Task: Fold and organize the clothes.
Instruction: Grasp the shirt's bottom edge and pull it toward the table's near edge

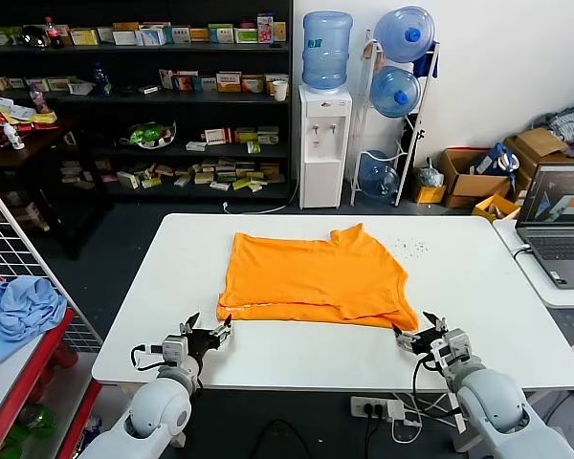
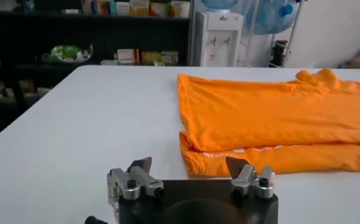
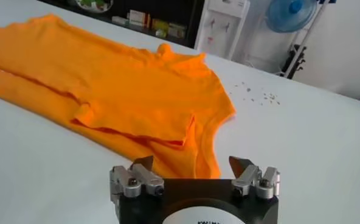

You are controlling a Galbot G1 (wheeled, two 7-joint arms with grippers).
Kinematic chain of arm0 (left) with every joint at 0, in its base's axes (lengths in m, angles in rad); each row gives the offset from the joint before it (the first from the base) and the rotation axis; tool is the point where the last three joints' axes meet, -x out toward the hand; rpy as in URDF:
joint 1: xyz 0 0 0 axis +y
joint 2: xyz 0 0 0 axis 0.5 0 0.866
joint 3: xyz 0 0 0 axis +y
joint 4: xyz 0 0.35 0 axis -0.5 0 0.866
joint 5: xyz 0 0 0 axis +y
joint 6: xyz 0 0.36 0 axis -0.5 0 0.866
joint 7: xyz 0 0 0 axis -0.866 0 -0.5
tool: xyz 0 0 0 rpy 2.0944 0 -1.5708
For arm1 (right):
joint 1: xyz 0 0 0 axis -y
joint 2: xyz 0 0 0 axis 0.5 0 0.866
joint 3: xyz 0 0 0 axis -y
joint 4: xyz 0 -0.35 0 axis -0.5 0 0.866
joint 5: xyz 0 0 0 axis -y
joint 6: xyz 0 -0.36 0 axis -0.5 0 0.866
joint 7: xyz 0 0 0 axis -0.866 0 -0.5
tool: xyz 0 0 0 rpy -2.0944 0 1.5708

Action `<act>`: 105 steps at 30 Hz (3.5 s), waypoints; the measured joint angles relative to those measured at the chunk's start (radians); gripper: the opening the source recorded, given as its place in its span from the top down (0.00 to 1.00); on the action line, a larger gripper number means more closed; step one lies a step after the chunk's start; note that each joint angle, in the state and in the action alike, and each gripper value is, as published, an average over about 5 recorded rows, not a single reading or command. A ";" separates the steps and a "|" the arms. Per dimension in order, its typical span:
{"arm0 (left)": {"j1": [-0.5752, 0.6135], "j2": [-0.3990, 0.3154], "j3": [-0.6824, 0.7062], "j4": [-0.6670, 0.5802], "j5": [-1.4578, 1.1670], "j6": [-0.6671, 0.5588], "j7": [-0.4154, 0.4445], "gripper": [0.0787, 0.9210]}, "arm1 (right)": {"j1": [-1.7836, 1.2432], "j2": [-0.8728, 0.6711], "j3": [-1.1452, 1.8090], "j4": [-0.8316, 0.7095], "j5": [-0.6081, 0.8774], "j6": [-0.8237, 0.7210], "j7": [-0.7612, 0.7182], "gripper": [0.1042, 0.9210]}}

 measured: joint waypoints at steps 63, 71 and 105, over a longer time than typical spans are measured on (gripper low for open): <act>0.117 0.030 -0.011 -0.124 -0.062 -0.038 0.049 0.63 | -0.149 -0.090 0.035 0.139 0.091 -0.036 0.103 0.98; 0.029 -0.009 0.004 -0.027 -0.042 -0.071 0.065 0.35 | -0.145 -0.091 0.026 0.134 0.101 -0.033 0.104 0.98; 0.019 -0.042 -0.010 0.065 -0.028 -0.068 0.060 0.99 | -0.152 -0.109 0.036 0.147 0.115 -0.028 0.108 0.98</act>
